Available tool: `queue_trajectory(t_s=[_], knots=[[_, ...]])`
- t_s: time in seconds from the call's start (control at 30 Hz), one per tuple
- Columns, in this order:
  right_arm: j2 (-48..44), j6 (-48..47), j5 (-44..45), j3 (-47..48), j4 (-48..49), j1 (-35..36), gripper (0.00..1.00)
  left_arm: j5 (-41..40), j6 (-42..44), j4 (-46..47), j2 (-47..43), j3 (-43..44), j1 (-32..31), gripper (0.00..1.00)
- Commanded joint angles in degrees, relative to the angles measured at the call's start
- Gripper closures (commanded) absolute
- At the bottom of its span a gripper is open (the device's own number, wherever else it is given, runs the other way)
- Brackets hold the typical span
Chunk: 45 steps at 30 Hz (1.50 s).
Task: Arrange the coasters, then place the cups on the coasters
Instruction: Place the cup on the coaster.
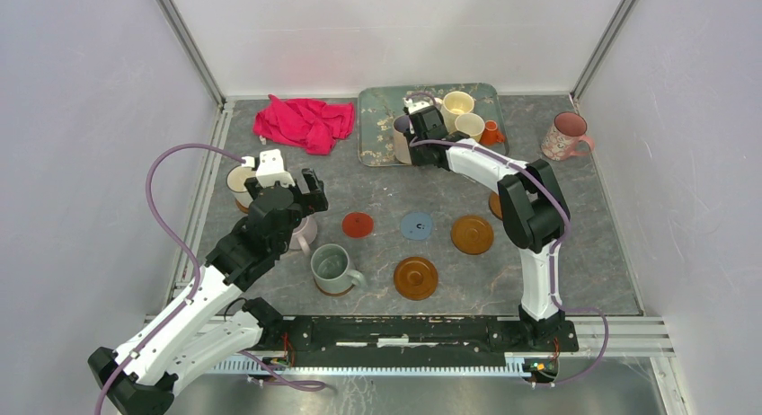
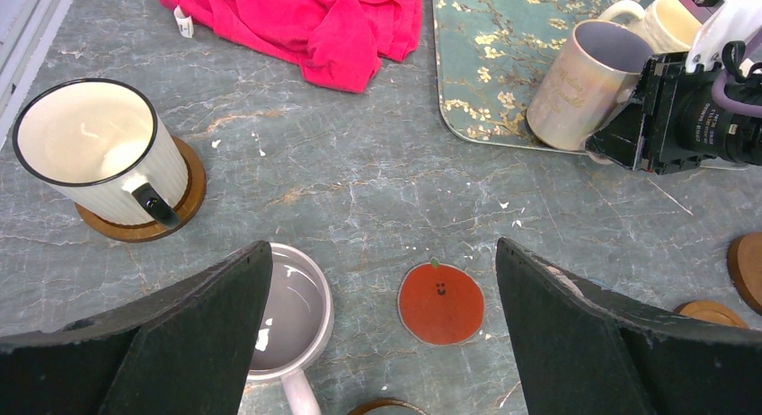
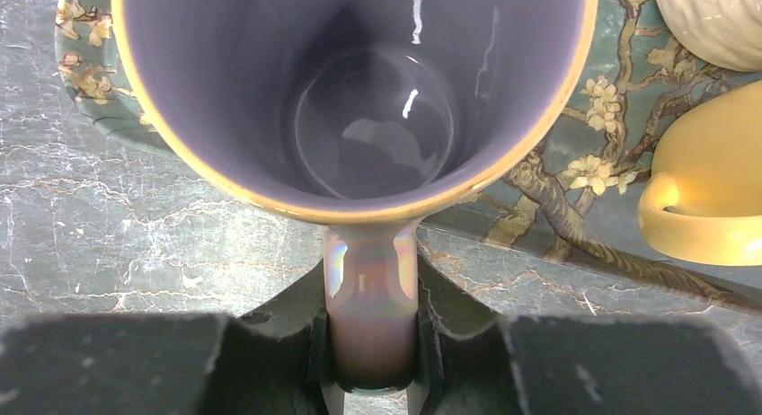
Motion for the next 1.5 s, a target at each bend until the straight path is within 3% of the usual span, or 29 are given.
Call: queue_trajectory(t_s=[0.0, 0.73, 1.47], knots=[[-2.03, -1.48, -0.39, 1.96, 3.09, 0.77, 1.00, -0.88, -1.21, 1.90, -0.13, -0.04, 0.28, 0.00], [-18.63, -1.92, -0.46, -13.33, 14.63, 3.13, 1.00, 0.02, -1.47, 1.88, -0.23, 0.04, 0.27, 0.00], [-49.47, 1.22, 0.72, -44.07, 16.06, 12.00, 1.00, 1.98, -1.83, 2.28, 0.58, 0.14, 0.28, 0.00]])
